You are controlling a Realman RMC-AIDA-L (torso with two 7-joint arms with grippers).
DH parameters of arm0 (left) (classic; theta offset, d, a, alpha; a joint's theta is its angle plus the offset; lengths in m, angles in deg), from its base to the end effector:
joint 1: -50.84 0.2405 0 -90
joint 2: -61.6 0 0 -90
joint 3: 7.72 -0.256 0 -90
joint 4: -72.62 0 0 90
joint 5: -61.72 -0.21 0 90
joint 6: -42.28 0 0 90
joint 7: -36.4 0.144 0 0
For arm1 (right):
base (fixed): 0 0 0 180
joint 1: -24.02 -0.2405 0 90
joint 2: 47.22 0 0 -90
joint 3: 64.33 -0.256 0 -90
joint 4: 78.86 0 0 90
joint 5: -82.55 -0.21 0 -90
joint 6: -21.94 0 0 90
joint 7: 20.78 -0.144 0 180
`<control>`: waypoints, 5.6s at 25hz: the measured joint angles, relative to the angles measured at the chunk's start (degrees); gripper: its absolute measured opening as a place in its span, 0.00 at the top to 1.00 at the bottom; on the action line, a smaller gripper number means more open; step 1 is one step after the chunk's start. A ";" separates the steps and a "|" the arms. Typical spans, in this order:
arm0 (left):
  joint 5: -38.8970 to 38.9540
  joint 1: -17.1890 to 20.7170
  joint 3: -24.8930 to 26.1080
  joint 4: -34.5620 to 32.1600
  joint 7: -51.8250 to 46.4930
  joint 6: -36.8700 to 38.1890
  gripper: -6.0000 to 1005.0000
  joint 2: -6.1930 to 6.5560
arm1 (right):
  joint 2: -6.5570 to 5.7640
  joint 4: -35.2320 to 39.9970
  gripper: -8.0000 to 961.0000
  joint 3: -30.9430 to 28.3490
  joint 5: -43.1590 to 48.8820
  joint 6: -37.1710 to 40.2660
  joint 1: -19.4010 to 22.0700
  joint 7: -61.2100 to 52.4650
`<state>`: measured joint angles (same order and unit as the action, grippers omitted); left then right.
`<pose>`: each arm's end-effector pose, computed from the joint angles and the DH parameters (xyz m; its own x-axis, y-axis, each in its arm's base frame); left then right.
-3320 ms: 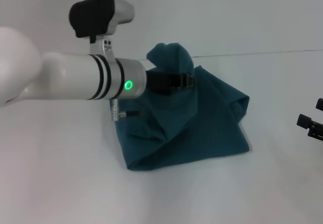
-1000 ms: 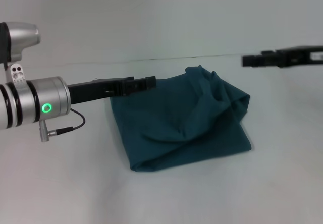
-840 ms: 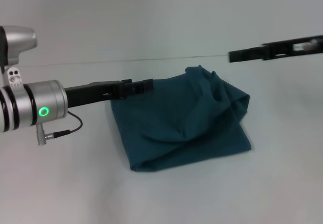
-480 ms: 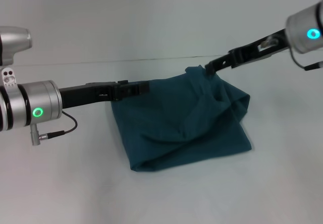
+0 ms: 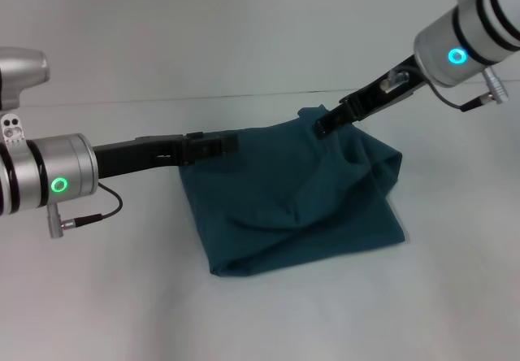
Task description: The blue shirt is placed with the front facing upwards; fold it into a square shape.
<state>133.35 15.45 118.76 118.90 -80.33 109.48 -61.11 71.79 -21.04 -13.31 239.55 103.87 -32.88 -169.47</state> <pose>-0.2011 0.3957 -0.0170 0.5201 0.6260 0.5811 0.7999 -0.5956 -0.0743 0.1325 0.4453 0.0339 0.6556 -0.7481 -0.1025 -0.6937 -0.5431 -0.4731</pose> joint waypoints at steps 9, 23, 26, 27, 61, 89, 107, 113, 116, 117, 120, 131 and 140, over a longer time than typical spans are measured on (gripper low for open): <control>0.00 0.07 -0.01 -0.68 0.01 0.23 0.22 -0.31 | -1.01 -7.69 0.11 2.09 -0.46 -7.93 -1.08 3.22; 0.00 0.47 0.65 -0.76 -0.02 -0.31 0.22 -0.46 | -0.85 -10.08 0.22 1.85 -2.49 -10.00 -0.92 3.79; 0.00 0.52 1.31 -0.76 0.03 -0.32 0.22 -0.65 | -0.86 -10.24 0.24 1.81 -2.48 -10.05 -0.86 3.74; 0.00 0.52 1.43 -0.76 0.03 -0.33 0.22 -0.70 | -0.86 -10.30 0.25 1.81 -2.49 -10.07 -0.84 3.74; 0.00 0.68 2.94 -2.16 0.54 -0.36 0.22 -1.02 | 0.12 1.35 0.95 2.19 -1.96 -1.81 6.29 -0.11; 0.09 0.36 4.42 -2.70 0.72 -0.49 0.22 -1.11 | 0.37 4.20 0.95 5.49 3.75 3.10 14.81 -3.69; 1.26 0.23 5.18 -2.69 1.14 -0.49 0.22 -1.08 | -0.01 4.41 0.89 5.32 5.46 3.06 15.19 -3.50; 1.44 0.23 5.18 -2.69 1.30 -0.49 0.22 -1.02 | -0.22 4.62 0.86 4.47 5.12 3.51 15.31 -2.78; 1.46 0.24 5.18 -2.68 1.31 -0.49 0.22 -1.02 | -0.28 4.81 0.75 3.23 4.87 3.59 15.12 -1.84; 1.47 0.23 5.18 -2.64 1.32 -0.49 0.22 -1.03 | -0.29 5.00 0.72 2.37 4.53 3.60 15.01 -1.23; 1.49 0.23 5.18 -2.61 1.33 -0.49 0.22 -1.06 | -0.52 5.82 0.59 -0.97 2.23 3.27 14.78 0.68; 2.49 0.14 5.18 -2.51 1.33 -0.40 0.22 -1.11 | -1.28 3.92 0.23 -3.77 -7.06 -0.72 14.54 3.75; 3.03 0.72 7.61 -2.10 1.33 0.23 0.22 -0.50 | -0.90 -1.36 0.24 -3.83 -13.06 -0.31 14.94 4.91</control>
<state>136.38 16.17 126.37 116.80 -78.99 109.72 -61.62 70.90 -22.40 -17.15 226.49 103.57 -17.94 -164.56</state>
